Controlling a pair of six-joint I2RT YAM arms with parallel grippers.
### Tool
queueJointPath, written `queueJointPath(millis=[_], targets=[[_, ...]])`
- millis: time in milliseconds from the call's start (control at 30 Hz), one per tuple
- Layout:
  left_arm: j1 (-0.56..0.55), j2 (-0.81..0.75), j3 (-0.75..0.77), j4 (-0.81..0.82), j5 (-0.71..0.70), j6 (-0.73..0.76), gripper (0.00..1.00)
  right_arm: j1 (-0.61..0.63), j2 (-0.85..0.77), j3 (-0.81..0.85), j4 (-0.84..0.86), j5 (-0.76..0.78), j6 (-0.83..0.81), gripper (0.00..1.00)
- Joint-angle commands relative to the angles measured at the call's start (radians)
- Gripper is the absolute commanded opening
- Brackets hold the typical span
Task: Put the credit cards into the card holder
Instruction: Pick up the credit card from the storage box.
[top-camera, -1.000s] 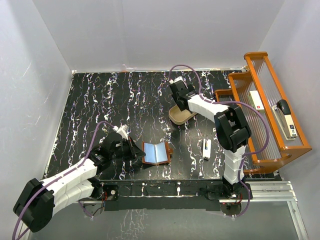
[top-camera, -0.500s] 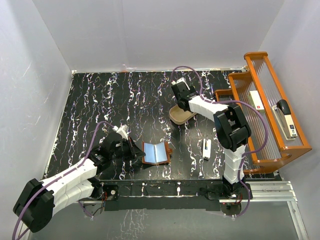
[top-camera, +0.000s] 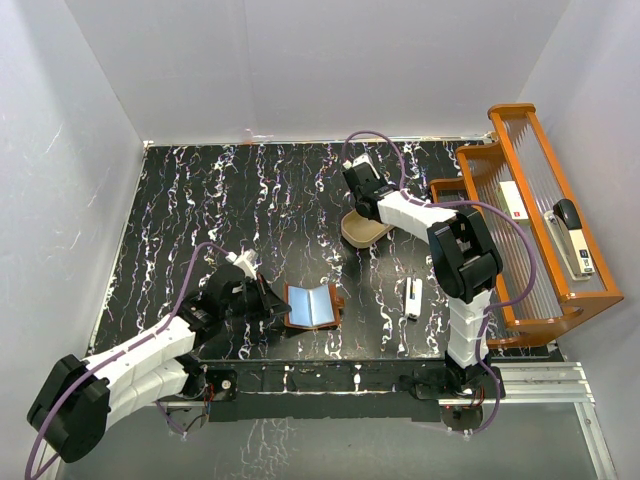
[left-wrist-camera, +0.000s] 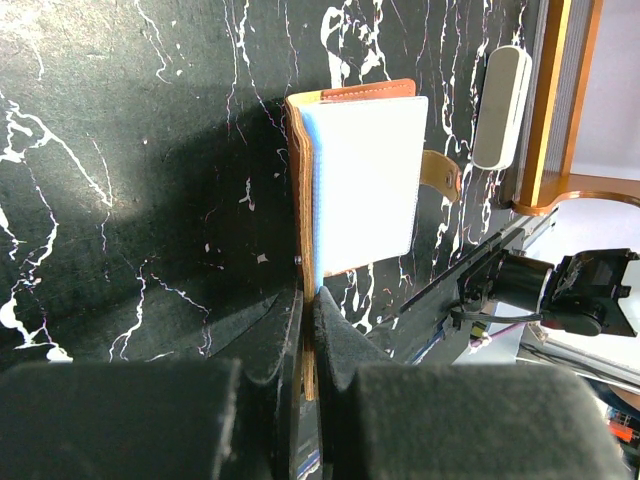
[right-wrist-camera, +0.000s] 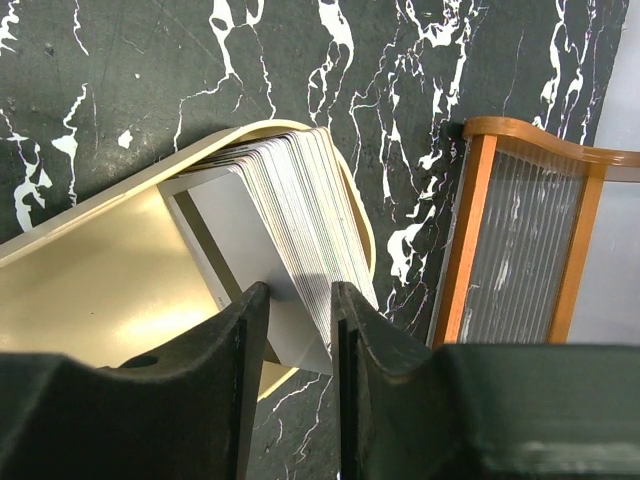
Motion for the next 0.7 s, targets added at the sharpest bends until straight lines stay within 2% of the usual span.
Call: queueJointPath(millis=[0, 167, 300, 667], targets=[[-0.005, -0.019, 0.029, 0.009, 0.004, 0.000, 0.00, -0.014, -0.035, 0.017, 0.041, 0.013, 0.002, 0.27], [-0.004, -0.026, 0.029, -0.001, -0.001, 0.001, 0.00, -0.017, -0.038, 0.027, 0.025, 0.000, 0.005, 0.12], [-0.005, -0.030, 0.032, -0.009, -0.005, -0.001, 0.00, -0.019, -0.053, 0.044, -0.015, -0.018, 0.028, 0.05], [-0.004, -0.025, 0.031, -0.012, 0.000, -0.014, 0.00, -0.017, -0.126, 0.051, -0.099, -0.123, 0.084, 0.00]])
